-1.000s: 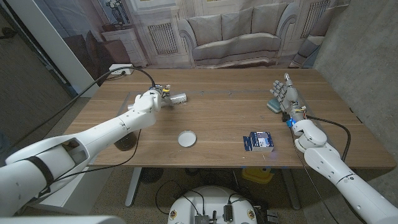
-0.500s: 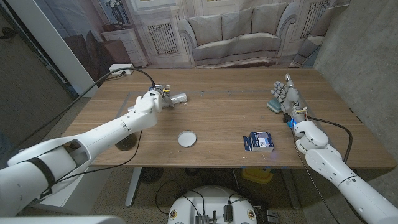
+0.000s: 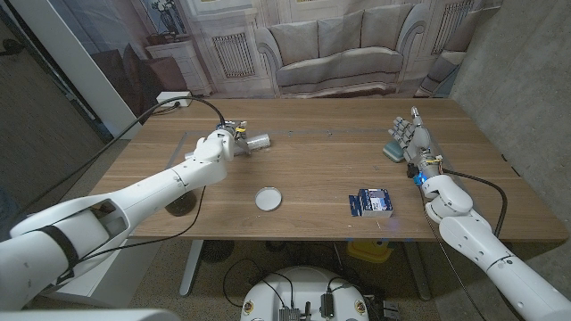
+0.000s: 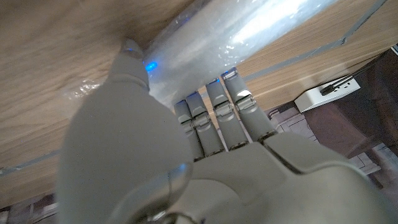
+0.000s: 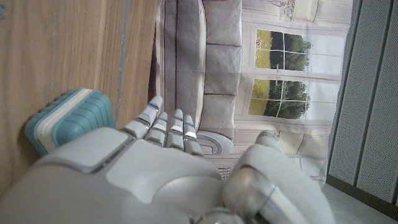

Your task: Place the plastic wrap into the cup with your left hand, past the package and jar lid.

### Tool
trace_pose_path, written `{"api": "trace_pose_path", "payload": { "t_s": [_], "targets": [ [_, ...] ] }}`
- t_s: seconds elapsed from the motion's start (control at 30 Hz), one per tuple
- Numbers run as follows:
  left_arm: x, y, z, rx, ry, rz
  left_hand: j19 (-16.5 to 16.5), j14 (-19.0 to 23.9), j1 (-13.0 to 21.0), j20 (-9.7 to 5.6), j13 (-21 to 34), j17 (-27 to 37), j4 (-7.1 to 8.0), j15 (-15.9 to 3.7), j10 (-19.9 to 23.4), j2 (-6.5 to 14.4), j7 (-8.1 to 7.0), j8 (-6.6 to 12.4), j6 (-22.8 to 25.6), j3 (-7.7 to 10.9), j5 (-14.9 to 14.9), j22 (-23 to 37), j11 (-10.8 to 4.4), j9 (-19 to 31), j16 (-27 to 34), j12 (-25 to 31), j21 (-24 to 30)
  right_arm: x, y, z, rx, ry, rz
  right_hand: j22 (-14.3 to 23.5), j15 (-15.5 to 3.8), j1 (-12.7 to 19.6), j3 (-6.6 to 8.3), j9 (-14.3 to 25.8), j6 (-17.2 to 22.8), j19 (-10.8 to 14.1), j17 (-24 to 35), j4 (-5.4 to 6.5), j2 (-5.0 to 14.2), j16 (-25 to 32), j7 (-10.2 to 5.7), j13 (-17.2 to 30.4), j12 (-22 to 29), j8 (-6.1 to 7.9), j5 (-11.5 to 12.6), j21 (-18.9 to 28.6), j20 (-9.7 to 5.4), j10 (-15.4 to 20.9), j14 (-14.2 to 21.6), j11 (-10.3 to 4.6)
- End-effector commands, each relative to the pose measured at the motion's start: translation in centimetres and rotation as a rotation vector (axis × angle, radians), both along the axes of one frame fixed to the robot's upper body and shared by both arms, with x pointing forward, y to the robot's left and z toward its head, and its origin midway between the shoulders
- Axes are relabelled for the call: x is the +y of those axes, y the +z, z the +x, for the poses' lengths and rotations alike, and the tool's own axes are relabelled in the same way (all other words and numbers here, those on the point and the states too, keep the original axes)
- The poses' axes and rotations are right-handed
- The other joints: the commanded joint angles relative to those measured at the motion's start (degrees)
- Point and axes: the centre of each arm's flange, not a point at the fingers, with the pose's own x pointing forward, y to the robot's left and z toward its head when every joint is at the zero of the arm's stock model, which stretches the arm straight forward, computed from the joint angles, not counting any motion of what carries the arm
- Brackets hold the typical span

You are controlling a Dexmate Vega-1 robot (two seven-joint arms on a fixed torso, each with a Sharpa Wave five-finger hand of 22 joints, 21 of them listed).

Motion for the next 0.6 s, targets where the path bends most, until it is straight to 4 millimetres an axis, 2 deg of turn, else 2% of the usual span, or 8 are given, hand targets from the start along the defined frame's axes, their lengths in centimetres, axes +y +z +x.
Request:
{"api": "trace_pose_path", "payload": {
  "t_s": [0.03, 0.6],
  "targets": [
    [0.4, 1.6, -1.0, -0.039, 0.006, 0.002, 0.7, 3.2, 6.0, -3.03, 0.4, 0.4, 0.23, -6.99, 1.8, 6.4, -1.18, 1.03, 8.5, 0.47, -0.2, 0.2, -0.76, 0.3, 0.0, 0.1, 0.2, 0.4, 0.1, -0.2, -0.021, 0.006, -0.001, 0.2, -0.05, 0.4, -0.02, 0.2, 0.3, 0.4, 0.2, -0.17, 0.07, -0.3, 0.09, 0.1, -0.2, -0.13, -0.2, -0.1, -0.67, 0.2, 0.5, 0.12],
    [0.1, 3.5, -2.4, -0.080, 0.019, 0.019, 1.4, 4.7, 6.1, -3.01, 0.6, 0.4, 0.54, -7.09, 3.0, 6.7, -1.36, 0.71, 8.5, 0.61, -0.1, 0.2, -0.79, 0.3, 0.0, 0.0, 0.4, -0.2, 0.6, -0.6, -0.055, 0.000, -0.020, 0.2, -0.08, 0.4, -0.11, 0.2, 0.3, 0.5, 0.2, -0.26, 0.09, -0.3, 0.08, 0.1, -0.2, -0.11, -0.2, -0.4, -0.66, 0.2, 0.6, 0.14]
  ]
}}
